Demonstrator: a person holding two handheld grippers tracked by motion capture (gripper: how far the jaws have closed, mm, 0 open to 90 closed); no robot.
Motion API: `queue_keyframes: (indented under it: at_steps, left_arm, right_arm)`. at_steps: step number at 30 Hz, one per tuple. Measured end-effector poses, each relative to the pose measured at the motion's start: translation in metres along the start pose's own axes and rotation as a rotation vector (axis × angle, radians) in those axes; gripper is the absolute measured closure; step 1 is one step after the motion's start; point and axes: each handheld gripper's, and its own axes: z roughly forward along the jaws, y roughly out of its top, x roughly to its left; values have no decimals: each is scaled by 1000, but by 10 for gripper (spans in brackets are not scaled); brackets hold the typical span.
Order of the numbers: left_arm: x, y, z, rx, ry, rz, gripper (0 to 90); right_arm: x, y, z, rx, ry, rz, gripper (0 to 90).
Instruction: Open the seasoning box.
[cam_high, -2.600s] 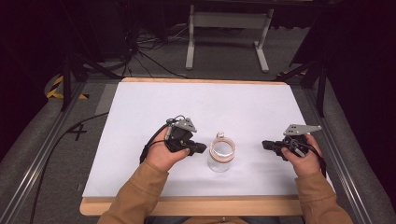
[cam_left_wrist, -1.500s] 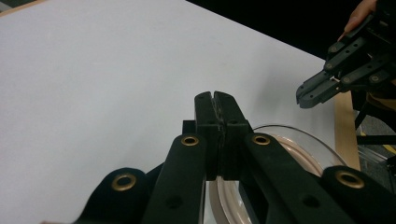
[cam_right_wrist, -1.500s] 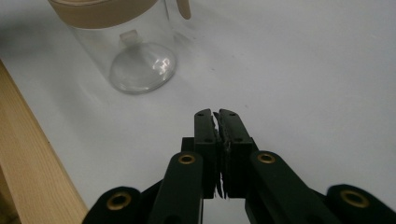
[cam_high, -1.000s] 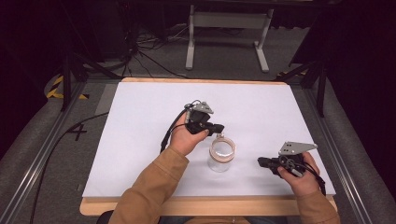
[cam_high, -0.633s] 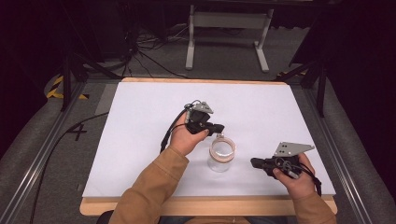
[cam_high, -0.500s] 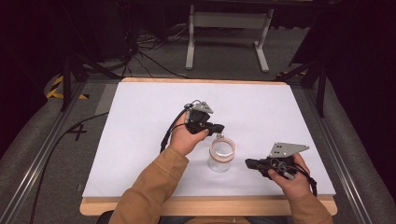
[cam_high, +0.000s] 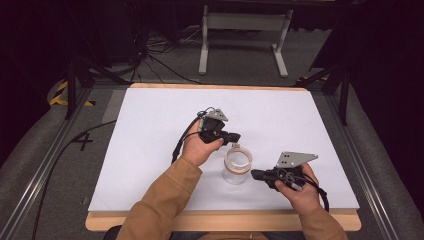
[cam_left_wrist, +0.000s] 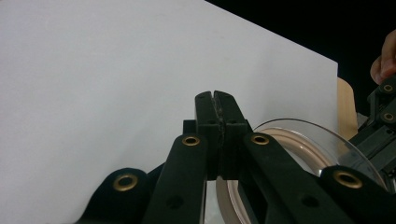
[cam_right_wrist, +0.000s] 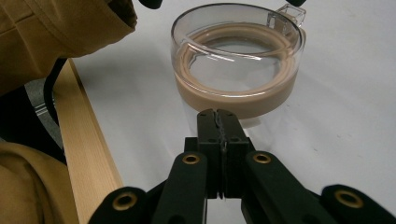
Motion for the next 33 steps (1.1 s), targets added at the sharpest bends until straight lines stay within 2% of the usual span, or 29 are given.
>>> queue_keyframes:
  at_steps: [15,30,33]
  left_arm:
    - [1,0,1,-3,-5,-6,900]
    - [1,0,1,-3,-2,-3,900]
    - [1,0,-2,-24,7,-17,898]
  right_arm:
    - [1,5,4,-27,5,16,900]
    - [1,7,4,-50,-1,7,900]
    - [2,7,3,-51,0,6,900]
